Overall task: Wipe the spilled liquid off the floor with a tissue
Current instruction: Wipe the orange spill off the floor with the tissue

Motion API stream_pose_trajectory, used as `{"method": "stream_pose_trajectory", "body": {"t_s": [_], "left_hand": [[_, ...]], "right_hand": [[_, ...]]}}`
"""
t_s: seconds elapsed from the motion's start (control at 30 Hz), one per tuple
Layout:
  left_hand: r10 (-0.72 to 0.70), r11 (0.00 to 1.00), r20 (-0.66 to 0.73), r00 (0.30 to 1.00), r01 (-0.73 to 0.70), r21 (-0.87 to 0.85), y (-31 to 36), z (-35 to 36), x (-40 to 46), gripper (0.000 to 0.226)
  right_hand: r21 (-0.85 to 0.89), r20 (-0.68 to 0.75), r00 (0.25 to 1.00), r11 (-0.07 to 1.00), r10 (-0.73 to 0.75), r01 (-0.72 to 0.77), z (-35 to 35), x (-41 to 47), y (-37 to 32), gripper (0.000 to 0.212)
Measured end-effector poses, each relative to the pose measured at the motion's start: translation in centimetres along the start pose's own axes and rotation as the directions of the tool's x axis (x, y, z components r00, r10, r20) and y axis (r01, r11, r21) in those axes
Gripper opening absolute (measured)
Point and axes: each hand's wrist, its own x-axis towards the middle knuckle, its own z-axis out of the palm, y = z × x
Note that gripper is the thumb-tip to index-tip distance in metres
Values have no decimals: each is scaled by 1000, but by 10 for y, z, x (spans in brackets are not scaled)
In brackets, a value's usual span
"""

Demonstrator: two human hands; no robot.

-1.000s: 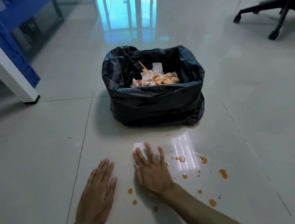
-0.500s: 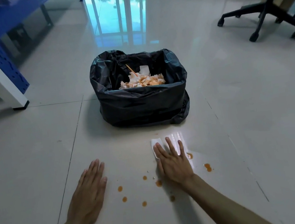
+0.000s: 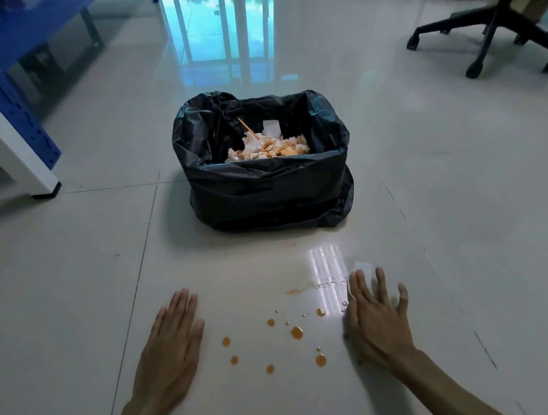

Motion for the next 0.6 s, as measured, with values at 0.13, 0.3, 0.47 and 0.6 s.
{"method": "stream_pose_trajectory", "body": {"t_s": [0.13, 0.3, 0.47, 0.6], "left_hand": [[10, 1000, -8, 1000, -9, 13, -1, -1, -1, 61], [-55, 998, -38, 998, 56, 11, 11, 4, -7, 61], [-75, 991, -39, 996, 70, -116, 12, 7, -18, 63], [-42, 993, -40, 998, 37, -116, 7, 7, -19, 68]], "right_hand": [[50, -17, 997, 996, -77, 77, 1, 12, -52, 64], [40, 29, 940, 940, -341, 339, 4, 14, -144, 60], [46, 76, 837, 840, -542, 540, 17, -17, -198, 59], [1, 11, 786, 787, -618, 618, 19, -28, -180, 59]]}}
